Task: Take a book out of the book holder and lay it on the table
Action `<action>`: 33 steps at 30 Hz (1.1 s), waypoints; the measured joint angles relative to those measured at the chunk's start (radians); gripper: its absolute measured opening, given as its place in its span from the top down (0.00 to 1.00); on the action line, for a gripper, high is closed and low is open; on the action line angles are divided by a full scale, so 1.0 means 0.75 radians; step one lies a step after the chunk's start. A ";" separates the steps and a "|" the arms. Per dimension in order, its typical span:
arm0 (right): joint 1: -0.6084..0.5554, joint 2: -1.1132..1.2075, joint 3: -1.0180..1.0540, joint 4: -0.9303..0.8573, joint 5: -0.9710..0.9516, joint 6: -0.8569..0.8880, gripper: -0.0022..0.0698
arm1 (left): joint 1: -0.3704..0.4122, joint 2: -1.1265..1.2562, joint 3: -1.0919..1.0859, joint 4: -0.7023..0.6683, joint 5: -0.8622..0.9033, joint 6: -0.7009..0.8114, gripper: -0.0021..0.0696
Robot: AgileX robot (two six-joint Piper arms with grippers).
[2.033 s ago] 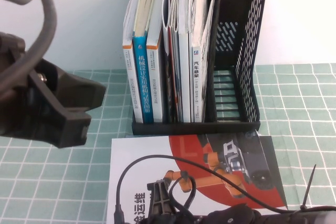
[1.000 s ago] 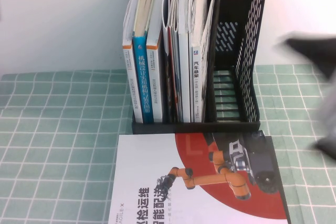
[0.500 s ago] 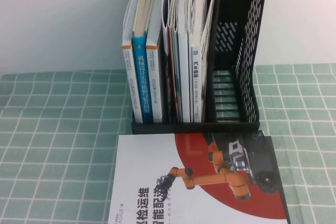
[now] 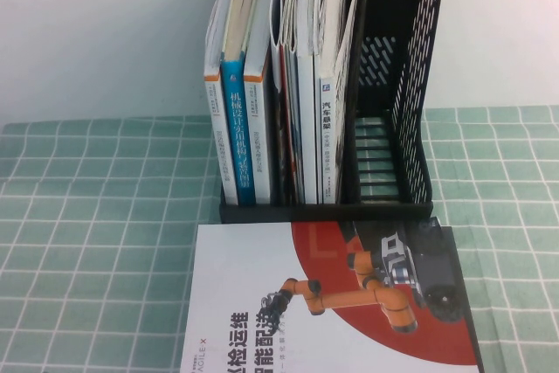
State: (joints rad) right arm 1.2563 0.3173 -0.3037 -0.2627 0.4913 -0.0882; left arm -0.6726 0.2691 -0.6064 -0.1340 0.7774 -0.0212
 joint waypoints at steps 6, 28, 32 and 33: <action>0.000 0.000 0.102 -0.029 -0.079 0.075 0.97 | 0.000 -0.041 0.246 -0.022 -0.274 0.028 0.97; 0.000 -0.002 0.110 -0.029 -0.006 0.081 0.97 | 0.002 -0.052 0.370 0.056 -0.267 0.005 0.97; 0.000 -0.002 0.110 -0.029 -0.006 0.084 0.97 | 0.127 -0.127 0.370 0.282 -0.306 -0.115 0.97; 0.000 -0.002 0.110 -0.029 -0.006 0.084 0.97 | 0.190 -0.151 0.373 0.316 -0.326 -0.128 0.97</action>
State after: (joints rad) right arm 1.2563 0.3161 -0.2214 -0.2845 0.4870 -0.0253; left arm -0.5303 0.1562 -0.3263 0.1032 0.5327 -0.1174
